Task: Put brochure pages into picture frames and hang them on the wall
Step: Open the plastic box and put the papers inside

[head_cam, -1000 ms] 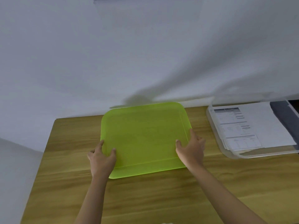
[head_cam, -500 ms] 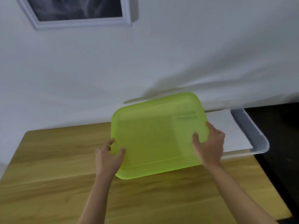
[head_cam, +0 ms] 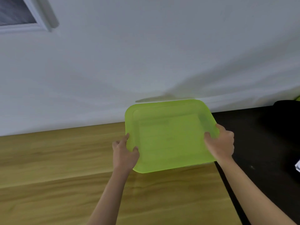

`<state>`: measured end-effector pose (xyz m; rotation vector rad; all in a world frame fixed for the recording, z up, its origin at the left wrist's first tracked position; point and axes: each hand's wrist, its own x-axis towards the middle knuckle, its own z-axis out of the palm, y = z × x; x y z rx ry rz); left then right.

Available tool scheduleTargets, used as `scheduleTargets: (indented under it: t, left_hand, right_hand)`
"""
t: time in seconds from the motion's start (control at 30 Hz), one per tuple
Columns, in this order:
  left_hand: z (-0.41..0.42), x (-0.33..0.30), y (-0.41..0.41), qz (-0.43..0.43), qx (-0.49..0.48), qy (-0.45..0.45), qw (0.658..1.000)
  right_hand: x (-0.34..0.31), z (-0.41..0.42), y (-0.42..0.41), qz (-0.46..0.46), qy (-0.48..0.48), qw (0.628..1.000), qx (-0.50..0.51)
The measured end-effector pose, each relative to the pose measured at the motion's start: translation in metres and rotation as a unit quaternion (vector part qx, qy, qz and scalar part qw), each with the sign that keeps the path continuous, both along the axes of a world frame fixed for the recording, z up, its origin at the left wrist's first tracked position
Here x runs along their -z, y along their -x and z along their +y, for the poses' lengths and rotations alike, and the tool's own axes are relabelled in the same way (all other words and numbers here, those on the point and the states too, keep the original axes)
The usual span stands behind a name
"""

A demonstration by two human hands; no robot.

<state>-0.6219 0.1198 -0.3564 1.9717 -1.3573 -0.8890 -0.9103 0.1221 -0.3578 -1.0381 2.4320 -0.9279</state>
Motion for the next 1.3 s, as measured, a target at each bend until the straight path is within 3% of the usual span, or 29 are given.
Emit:
scheduleTargets:
  t: [0.27,0.67,0.9,1.1,1.3]
  left_hand:
    - [-0.013,0.015,0.022,-0.002,-0.037,-0.036,0.999]
    - [-0.011,0.033,0.025,0.016,-0.043,-0.022,0.999]
    - [-0.002,0.055,0.03,0.05,-0.044,0.019,0.998]
    - [0.008,0.064,0.043,-0.003,-0.054,0.102,0.993]
    - [0.009,0.063,0.043,0.027,-0.052,0.103,0.993]
  right_hand:
    - [0.02,-0.011,0.029,-0.013,-0.035,0.998,-0.044]
    - [0.04,-0.004,0.045,0.061,-0.022,0.991,-0.117]
    - [0.047,0.002,0.049,-0.025,-0.006,0.995,-0.1]
    - [0.046,0.005,0.048,-0.089,0.038,0.993,-0.07]
    - [0.047,0.006,0.05,-0.145,0.068,0.985,-0.058]
